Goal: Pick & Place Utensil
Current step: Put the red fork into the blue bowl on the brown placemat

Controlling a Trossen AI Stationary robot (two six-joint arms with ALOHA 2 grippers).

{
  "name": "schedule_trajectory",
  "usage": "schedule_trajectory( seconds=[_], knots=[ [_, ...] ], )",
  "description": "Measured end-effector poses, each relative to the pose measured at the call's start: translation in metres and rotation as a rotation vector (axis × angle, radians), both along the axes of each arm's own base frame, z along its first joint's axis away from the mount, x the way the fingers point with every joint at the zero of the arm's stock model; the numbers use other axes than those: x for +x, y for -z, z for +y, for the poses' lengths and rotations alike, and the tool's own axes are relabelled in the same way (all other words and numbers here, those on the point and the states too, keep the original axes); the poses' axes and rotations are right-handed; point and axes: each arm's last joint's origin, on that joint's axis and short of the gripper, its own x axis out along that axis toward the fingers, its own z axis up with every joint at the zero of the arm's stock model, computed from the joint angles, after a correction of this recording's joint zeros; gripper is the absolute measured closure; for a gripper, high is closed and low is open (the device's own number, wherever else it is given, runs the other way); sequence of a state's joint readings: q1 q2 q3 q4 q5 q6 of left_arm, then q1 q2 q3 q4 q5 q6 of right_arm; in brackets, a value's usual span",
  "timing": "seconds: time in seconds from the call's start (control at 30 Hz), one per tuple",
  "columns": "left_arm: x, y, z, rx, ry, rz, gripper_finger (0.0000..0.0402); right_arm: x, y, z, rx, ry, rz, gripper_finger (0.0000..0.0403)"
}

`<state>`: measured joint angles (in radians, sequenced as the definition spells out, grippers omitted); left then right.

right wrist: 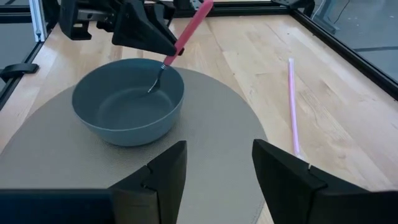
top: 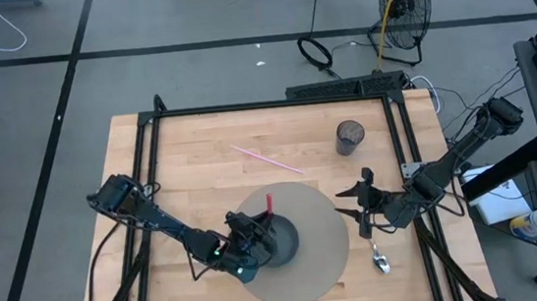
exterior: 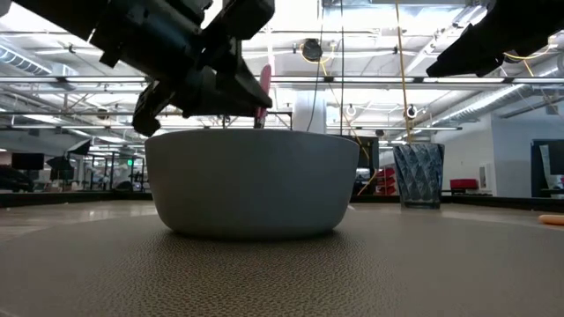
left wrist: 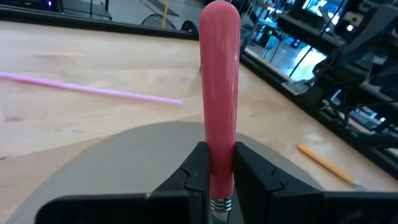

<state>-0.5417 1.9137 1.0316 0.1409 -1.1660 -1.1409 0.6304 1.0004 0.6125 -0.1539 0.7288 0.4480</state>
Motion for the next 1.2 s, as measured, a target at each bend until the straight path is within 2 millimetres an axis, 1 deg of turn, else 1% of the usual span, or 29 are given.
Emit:
schedule_trajectory(
  seconds=[0.57, 0.83, 0.93, 1.2],
  knots=[
    [0.001, 0.007, 0.012, -0.038, 0.002, 0.074, 0.0346, 0.0, 0.0, 0.0, -0.014, -0.007, 0.003, 0.0222],
    [0.0, 0.008, 0.013, -0.034, -0.01, 0.081, 0.035, -0.004, 0.015, -0.003, -0.012, 0.005, 0.029, 0.0222],
    [0.0, 0.008, 0.013, -0.031, -0.008, 0.085, 0.0352, -0.005, 0.017, -0.003, -0.012, 0.006, 0.032, 0.0222],
    [-0.004, 0.012, 0.015, -0.054, -0.028, 0.103, 0.0304, -0.005, 0.015, -0.003, -0.007, 0.005, 0.021, 0.0222]
  ],
)
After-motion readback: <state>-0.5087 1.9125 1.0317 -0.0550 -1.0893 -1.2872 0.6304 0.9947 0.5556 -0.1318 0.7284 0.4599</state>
